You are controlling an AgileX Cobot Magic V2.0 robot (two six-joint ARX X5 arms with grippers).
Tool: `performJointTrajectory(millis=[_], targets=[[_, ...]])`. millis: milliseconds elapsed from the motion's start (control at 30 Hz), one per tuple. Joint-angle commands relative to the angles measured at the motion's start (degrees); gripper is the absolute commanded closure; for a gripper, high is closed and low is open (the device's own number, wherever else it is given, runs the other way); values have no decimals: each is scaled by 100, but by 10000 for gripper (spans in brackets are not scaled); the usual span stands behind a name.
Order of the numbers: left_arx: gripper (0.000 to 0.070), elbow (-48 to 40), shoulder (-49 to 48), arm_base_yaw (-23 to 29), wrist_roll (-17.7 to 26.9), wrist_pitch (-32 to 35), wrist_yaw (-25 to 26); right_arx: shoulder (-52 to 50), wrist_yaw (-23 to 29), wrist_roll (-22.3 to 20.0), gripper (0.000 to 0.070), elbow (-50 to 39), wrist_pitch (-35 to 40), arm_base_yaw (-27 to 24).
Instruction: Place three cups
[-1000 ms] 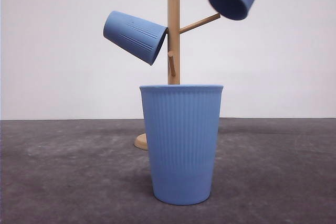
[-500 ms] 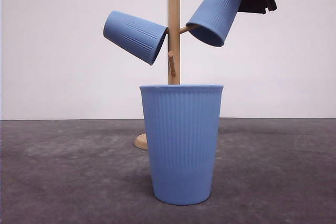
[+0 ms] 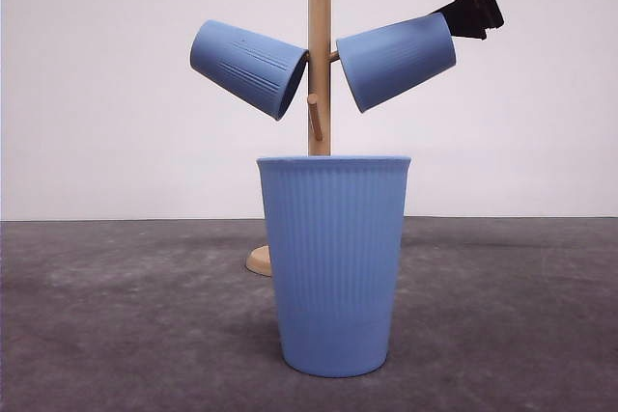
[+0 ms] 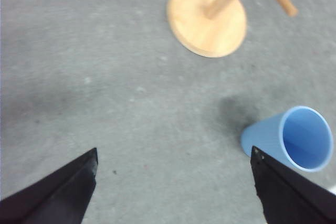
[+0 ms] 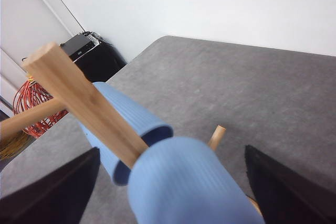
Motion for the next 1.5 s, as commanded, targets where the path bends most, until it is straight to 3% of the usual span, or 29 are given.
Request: performJointTrajectory(millis=[0,167,267,367,467,533,800,1033,1067,1167,1267,1333,1467], targets=[[146,55,44,-55,51,39,52,104,-42,-43,125,94,60,-6],[146,52,145,-307,36,216,432,-98,-529,68,101,348,-194,-184],[146,52,351,-613,-31,417,704,-488,-485,-297,99,484,-878,-394],[146,45,682,-1060,-240,651,707,-1062,234,-1125,99,487,-2058,-551],[146,37,1114,-1606,-311,884,682,-1659,1772,-2229,101,487,-3597,-597],[146,37,1456,-1949,-311,1028,620,-1976,2536,-2589,101,470,-4439,-548],[146,37,2731,-2735,-357,1310,158,-2883,2694,-2417,104,27,-5878,-138],[156,37,3534,-3005,-411,1495,127,-3395,2700,-2187,104,-482,-5949,334],[195,37,3617,-3026,-411,1503,122,-3436,2700,-2183,104,-512,-5951,361],[420,37,3829,-3078,-389,1522,105,-3519,2684,-2141,104,-554,-5971,438],[548,37,3985,-3104,-247,1679,-9,-3559,2643,-2112,104,-566,-5990,481],[692,38,4030,-3122,-64,1736,0,-3572,2644,-2097,104,-566,-5993,488],[700,55,3879,-3101,181,1650,55,-3580,2651,-2127,104,-566,-5968,488]])
